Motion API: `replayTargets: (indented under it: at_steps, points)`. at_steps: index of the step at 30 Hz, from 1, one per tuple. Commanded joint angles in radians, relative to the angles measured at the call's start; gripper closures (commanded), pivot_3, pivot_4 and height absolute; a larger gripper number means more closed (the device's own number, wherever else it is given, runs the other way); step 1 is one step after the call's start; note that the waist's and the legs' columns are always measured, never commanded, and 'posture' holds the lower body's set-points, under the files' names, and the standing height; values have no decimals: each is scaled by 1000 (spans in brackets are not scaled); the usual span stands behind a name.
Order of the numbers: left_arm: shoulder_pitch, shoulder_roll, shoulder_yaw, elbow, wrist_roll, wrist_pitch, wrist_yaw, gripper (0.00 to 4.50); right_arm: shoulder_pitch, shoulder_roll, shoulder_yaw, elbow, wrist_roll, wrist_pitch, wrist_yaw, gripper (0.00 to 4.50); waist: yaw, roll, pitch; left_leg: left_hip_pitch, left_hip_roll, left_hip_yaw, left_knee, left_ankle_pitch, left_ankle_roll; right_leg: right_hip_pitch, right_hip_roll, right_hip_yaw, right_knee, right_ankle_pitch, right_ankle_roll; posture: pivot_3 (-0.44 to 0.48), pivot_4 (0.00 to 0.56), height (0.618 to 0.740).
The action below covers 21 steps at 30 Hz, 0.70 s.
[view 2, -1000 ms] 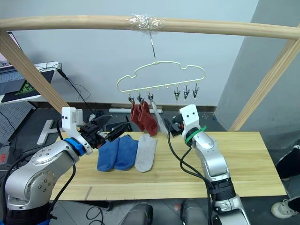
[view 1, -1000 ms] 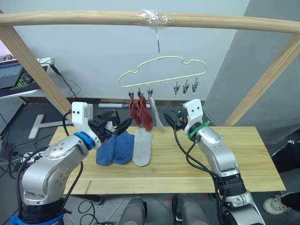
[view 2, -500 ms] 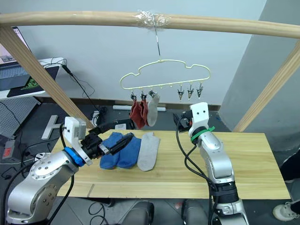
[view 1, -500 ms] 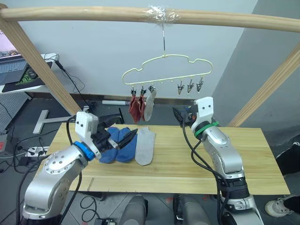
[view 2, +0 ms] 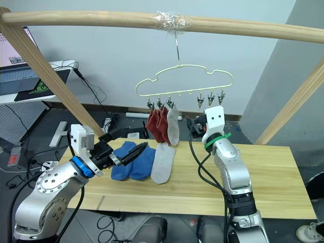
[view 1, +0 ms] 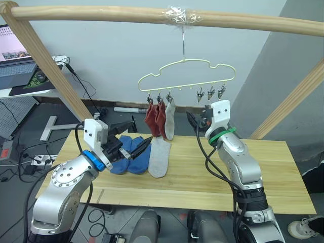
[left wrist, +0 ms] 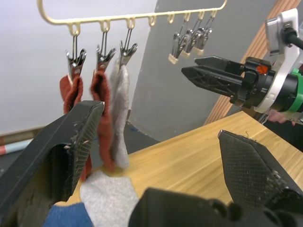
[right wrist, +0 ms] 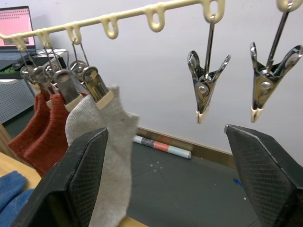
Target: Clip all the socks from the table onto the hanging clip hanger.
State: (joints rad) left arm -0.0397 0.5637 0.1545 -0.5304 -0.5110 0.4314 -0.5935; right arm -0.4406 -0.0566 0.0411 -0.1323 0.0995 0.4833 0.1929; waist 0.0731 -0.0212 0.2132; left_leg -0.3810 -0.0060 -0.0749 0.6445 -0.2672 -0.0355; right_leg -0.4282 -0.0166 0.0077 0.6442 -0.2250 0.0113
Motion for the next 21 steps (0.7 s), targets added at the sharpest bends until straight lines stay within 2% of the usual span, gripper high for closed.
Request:
replayTargets:
  at_steps: [1,21]
  points:
    - [-15,-3,6,-6,0,-21,-6,0,-48,20,1,14,2,-5,-22,396,-5,0,0,0,0,0,0,0,0,0,0,0,0,0,0,195,193,740]
    - [-30,-10,27,6,11,-34,0,0,-197,57,-4,215,-15,-143,-58,396,-26,0,0,0,0,0,0,0,0,0,0,0,1,0,0,193,199,740]
